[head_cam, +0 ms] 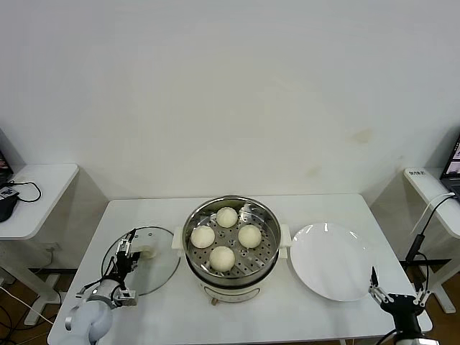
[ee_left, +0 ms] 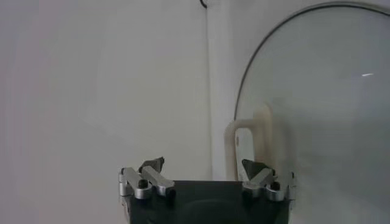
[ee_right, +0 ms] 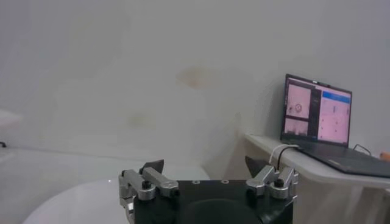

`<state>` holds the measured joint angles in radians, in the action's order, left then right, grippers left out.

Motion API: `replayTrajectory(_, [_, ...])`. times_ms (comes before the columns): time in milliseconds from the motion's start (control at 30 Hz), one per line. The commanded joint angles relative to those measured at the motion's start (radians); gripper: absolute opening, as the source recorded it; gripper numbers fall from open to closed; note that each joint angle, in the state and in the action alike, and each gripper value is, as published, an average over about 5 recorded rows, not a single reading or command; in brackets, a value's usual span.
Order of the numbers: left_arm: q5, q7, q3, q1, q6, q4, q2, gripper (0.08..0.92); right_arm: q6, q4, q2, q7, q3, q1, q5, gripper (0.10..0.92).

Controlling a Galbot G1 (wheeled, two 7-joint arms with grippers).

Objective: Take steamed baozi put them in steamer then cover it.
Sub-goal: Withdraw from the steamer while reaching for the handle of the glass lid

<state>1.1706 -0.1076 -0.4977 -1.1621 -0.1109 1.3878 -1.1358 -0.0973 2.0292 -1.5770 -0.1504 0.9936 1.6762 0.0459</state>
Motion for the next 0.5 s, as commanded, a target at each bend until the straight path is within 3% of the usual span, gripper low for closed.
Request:
replayTrajectory(33, [-0.009,0.003,0.003,0.025,0.002,-0.034,-0.002,0.823,-0.002,-0.006,0.0,0.0,-0.002,-0.001,-0.004,0.823])
replayTrajectory(200, [-0.025,0.025,0.009,0.026,0.0,-0.026,0.003,0.791,-0.004,-0.012,-0.001,-0.001,-0.009,-0.001,-0.01,0.823])
replayTrajectory(500, [-0.032,0.055,0.015,0.029,-0.003,-0.031,0.007,0.543,-0.006,-0.015,-0.001,-0.002,-0.016,0.001,-0.015,0.823])
